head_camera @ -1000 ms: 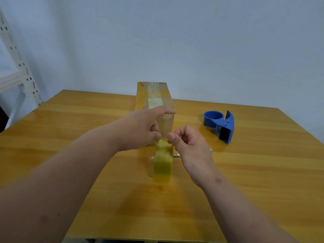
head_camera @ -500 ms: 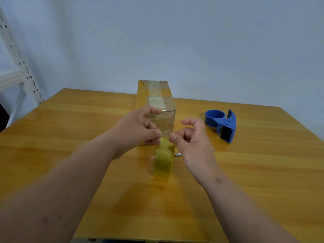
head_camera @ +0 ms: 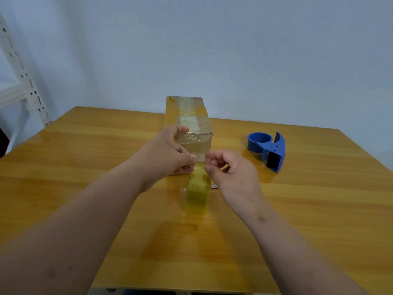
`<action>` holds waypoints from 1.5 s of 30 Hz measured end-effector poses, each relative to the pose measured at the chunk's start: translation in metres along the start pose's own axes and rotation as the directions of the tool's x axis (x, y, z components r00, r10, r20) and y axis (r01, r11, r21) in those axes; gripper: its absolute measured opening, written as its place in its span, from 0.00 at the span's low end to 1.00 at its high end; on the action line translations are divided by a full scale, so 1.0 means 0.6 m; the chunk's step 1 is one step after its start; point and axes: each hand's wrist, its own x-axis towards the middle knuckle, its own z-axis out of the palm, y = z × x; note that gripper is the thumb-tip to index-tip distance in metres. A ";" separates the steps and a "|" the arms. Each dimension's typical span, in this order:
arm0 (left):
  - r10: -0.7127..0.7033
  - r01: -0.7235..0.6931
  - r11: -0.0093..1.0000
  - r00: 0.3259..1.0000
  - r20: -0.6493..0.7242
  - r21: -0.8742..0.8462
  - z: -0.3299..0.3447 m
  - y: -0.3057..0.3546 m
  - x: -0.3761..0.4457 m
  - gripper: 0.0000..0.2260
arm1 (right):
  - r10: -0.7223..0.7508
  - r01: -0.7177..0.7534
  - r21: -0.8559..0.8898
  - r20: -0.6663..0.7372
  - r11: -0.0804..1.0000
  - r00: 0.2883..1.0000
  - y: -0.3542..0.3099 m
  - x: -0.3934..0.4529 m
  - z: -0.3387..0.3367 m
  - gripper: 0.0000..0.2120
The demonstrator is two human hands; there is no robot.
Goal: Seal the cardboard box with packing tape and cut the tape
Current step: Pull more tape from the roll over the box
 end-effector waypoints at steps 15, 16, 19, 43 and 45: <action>0.079 -0.043 0.969 0.987 -0.141 0.244 -0.008 0.008 -0.003 0.24 | -0.081 0.076 -0.064 -0.085 0.995 0.993 -0.001 0.001 0.002 0.03; 0.097 -0.058 0.964 0.985 -0.140 0.259 -0.009 0.010 -0.005 0.22 | -0.077 0.072 -0.062 -0.089 0.995 0.993 0.000 0.001 0.002 0.03; 0.152 -0.113 0.941 0.983 -0.101 0.320 -0.006 0.011 -0.010 0.12 | -0.080 0.074 -0.081 -0.081 0.994 0.993 -0.002 0.003 0.000 0.03; 0.191 -0.165 0.820 0.982 0.009 0.548 0.007 0.017 -0.014 0.06 | -0.125 0.144 -0.166 0.124 0.976 0.984 -0.016 0.016 -0.024 0.05; 0.171 -0.156 0.831 0.985 0.023 0.534 0.004 0.014 -0.014 0.05 | -0.095 0.113 -0.126 0.139 0.986 0.986 -0.012 0.019 -0.026 0.07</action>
